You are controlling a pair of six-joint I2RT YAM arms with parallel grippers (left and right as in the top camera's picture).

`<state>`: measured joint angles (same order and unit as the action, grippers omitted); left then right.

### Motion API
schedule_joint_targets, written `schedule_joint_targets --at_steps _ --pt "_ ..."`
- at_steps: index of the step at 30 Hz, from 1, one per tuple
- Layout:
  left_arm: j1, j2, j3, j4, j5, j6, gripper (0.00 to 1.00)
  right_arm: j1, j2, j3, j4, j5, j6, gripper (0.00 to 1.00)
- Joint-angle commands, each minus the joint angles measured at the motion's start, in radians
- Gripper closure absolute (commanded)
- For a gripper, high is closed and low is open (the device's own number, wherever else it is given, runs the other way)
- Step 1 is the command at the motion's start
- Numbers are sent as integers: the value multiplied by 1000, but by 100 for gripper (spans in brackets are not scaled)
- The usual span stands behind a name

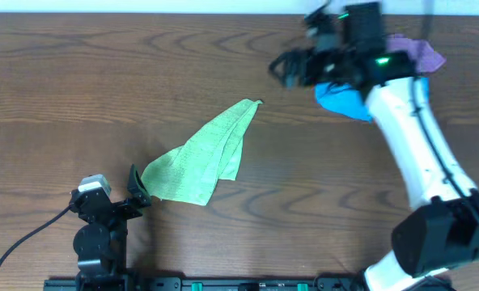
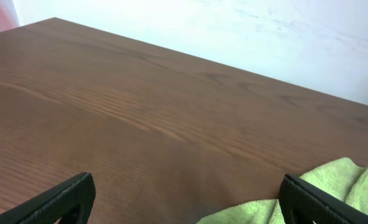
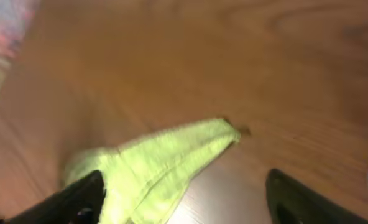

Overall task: Fold the cloth
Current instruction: 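Lift the green cloth with the right gripper and drag it toward table center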

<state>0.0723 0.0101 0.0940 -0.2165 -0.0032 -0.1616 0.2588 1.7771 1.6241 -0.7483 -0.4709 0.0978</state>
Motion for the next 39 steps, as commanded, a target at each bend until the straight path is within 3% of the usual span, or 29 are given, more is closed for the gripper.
schedule_joint_targets --at_steps 1,2,4,5,7,11,17,22,28,39 --pt "6 -6 -19 -31 0 -11 5 98 47 -46 -12 159 -187 65" --pt "6 -6 -19 -31 0 -11 4 122 61 -59 -11 185 -197 71" --pt "6 -6 -19 -31 0 -11 5 161 98 -76 -8 213 -218 24" --pt "6 -6 -19 -31 0 -11 5 176 124 -76 -8 212 -224 24" --pt "6 -6 -19 -31 0 -11 4 197 171 -76 -6 209 -226 33" --pt "6 -6 -19 -31 0 -11 5 234 259 -76 -8 214 -283 35" --pt "6 -6 -19 -31 0 -11 5 293 280 -69 8 272 -398 21" --pt "6 -6 -19 -31 0 -11 4 381 278 -66 -17 275 -531 20" --pt "6 -6 -19 -31 0 -11 5 464 278 -66 -4 384 -457 21" --pt "6 -6 -19 -31 0 -11 5 549 278 -67 -87 465 -608 15"
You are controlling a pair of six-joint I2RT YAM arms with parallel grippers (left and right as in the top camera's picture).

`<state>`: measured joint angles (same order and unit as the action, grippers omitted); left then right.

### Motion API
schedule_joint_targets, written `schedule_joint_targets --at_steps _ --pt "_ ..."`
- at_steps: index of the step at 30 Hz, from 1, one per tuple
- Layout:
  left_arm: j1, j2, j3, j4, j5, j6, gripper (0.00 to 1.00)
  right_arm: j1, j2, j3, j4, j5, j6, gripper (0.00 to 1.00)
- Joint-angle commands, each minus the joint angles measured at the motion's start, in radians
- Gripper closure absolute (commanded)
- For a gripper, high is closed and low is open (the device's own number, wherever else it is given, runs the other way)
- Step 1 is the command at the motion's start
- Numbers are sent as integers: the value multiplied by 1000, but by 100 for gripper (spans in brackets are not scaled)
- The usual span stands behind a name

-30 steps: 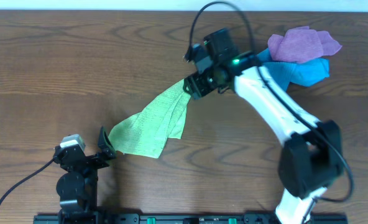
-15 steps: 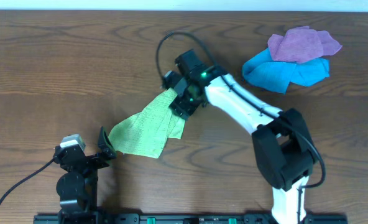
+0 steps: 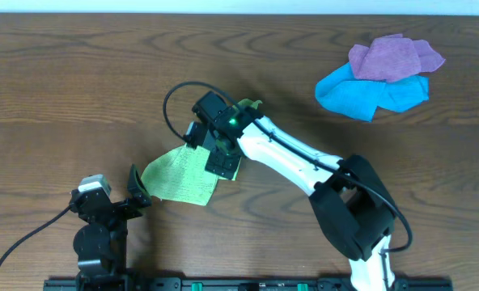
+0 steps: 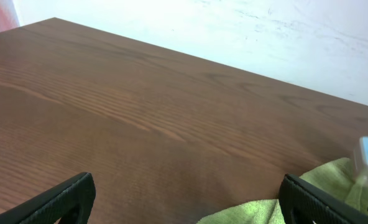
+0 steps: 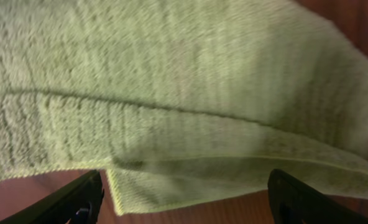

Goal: Fold the cloth

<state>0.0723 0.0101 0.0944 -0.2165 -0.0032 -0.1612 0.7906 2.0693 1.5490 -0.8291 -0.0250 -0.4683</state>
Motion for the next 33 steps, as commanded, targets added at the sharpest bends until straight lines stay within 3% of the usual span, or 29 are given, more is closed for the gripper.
schedule_joint_targets --at_steps 1,6,14,25,33 --pt "6 -6 -20 -31 0 -11 5 21 -14 8 -5 -3 -42 15" --pt "6 -6 -20 -31 0 -11 5 32 -13 8 1 -112 -32 21" --pt "6 -6 -20 -31 0 -11 5 70 -13 8 -105 -227 -23 20" --pt "6 -6 -20 -31 0 -11 5 153 -2 -14 -80 -171 -17 35" --pt "6 -6 -20 -31 0 -11 5 151 13 -20 -53 -110 12 37"
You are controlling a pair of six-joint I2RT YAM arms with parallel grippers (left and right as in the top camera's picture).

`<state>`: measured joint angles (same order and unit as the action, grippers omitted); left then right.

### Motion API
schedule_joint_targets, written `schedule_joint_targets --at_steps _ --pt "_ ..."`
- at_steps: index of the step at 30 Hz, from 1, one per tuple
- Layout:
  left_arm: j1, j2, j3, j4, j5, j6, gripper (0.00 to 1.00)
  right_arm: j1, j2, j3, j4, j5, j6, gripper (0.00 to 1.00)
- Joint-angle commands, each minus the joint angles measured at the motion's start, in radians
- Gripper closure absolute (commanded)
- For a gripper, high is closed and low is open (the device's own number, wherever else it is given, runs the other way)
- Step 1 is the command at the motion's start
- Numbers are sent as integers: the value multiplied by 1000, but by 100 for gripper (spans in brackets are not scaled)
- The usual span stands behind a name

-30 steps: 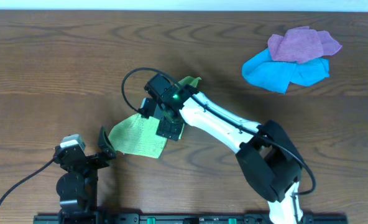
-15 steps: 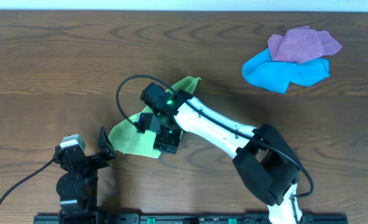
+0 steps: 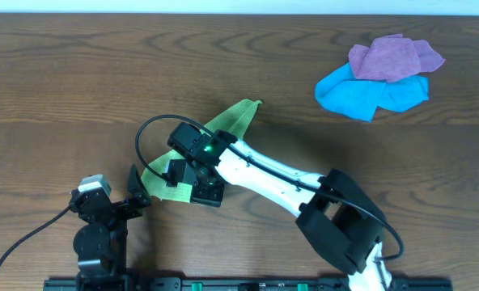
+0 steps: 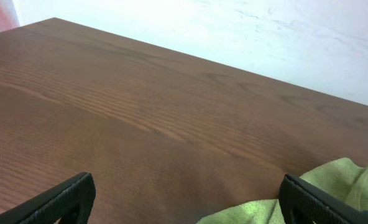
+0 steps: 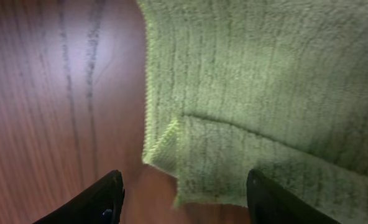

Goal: Fold the cloth

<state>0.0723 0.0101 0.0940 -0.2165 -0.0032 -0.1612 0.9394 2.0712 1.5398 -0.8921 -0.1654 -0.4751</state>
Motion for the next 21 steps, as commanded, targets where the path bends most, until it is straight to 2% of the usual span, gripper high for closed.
schedule_joint_targets --at_steps 1,10,12,14,16,21 --pt "6 -6 -19 -31 0 -11 5 3 11 -11 14 30 19 37" --pt "6 -6 -19 -31 0 -11 5 3 58 -14 21 34 19 41" --pt "6 -6 -19 -31 0 -11 5 2 59 -14 32 54 27 47" --pt "6 -6 -19 -31 0 -11 5 0 59 -14 40 76 33 65" --pt "6 -6 -19 -31 0 -11 5 -5 59 -14 43 92 34 99" --pt "6 -6 -19 -31 0 -11 5 -28 47 7 71 174 105 99"
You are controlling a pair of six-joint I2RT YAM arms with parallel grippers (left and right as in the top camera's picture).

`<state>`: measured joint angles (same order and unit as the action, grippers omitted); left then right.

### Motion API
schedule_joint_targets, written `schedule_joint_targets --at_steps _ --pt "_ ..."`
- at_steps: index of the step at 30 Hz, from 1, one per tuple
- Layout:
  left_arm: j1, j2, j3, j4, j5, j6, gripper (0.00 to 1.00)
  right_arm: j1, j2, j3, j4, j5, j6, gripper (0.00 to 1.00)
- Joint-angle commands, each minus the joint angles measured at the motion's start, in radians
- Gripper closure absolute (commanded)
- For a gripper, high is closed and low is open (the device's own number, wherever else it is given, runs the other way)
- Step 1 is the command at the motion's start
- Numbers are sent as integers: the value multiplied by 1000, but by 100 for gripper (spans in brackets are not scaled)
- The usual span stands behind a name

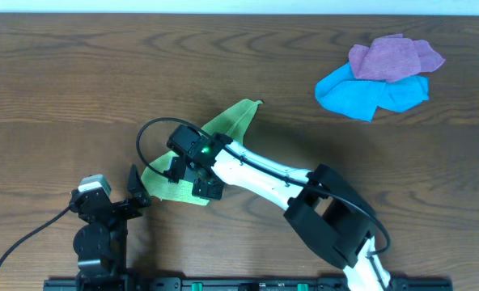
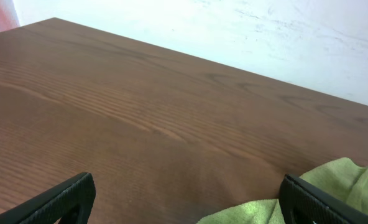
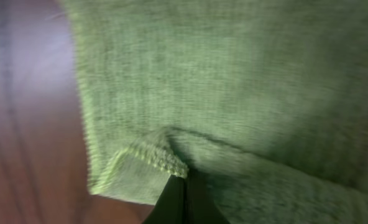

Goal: Fold the cloth

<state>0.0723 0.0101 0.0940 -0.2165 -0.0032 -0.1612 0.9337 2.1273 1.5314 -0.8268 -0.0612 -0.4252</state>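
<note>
The green cloth (image 1: 223, 125) lies crumpled in a long slanted shape on the wooden table (image 1: 78, 73), its narrow tip pointing up right. My right gripper (image 1: 192, 181) sits low over the cloth's lower left end. In the right wrist view the cloth (image 3: 234, 81) fills the frame and the gripper (image 3: 184, 186) is shut on a raised fold near the cloth's corner. My left gripper (image 2: 184, 199) rests open at the table's near left, the cloth's edge (image 2: 333, 180) just right of its fingers (image 2: 66, 196).
A purple cloth (image 1: 393, 55) lies on top of a blue cloth (image 1: 361, 93) at the far right of the table. The right arm (image 1: 264, 174) stretches across the middle from the near edge.
My right gripper has gone from open over the cloth's lower left corner to shut on a fold of that corner. The left gripper has not moved.
At first my right gripper was open, high at the far right near the blue cloth. Then it hovered open over the middle of the green cloth, then over its lower left corner. Now it is shut on that corner. The left arm stayed still.
</note>
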Motion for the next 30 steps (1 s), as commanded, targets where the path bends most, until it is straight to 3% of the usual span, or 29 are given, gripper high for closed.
schedule_joint_targets --at_steps 1,8,14,17,22,27,30 --pt "6 -6 -19 -31 0 -11 5 -31 -12 30 10 85 70 99" --pt "6 -6 -19 -31 0 -11 5 -145 -18 182 63 253 166 99" --pt "6 -6 -19 -31 0 -11 5 -329 -18 320 213 373 233 99" --pt "6 -6 -19 -31 0 -11 5 -422 -18 421 262 301 316 99" --pt "6 -6 -19 -31 0 -11 5 -478 -18 590 288 11 369 99" --pt "6 -6 -19 -31 0 -11 5 -395 -18 697 258 -89 361 99" --pt "6 -6 -19 -31 0 -11 5 -294 -17 699 139 -113 344 99"
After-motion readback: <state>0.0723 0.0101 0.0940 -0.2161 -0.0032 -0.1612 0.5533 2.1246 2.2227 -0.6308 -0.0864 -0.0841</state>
